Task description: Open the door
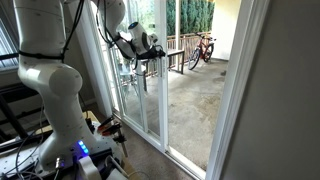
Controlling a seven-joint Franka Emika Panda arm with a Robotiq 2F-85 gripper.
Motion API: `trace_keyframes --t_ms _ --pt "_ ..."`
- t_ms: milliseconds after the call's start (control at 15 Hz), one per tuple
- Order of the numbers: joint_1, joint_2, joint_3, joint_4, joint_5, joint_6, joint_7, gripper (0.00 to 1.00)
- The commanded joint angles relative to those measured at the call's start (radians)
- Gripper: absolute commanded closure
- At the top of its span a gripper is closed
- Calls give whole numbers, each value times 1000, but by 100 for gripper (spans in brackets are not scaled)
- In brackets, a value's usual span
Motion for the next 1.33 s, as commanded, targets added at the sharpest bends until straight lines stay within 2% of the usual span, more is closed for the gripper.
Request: trace_keyframes --t_ms 0,133,267,333,400,467,533,600,733,933,1133,1267 --pt "-24 139 171 67 68 89 0 0" --pt "-43 177 230 108 72 97 8 0" --pt "-29 213 252 160 69 81 5 0" --pt "50 215 169 192 55 23 5 0" --pt "168 212 29 233 18 -35 5 0" --pt "197 231 16 236 -2 -39 11 0" --pt "285 230 -78 220 -26 -33 69 0" --pt "314 208 -98 184 -37 -33 98 0" --pt "400 157 -184 109 -81 15 145 0" --pt "515 148 -332 71 -144 98 198 0" --pt "584 174 -434 54 -164 197 213 0" --pt "604 201 -469 44 -160 278 210 0"
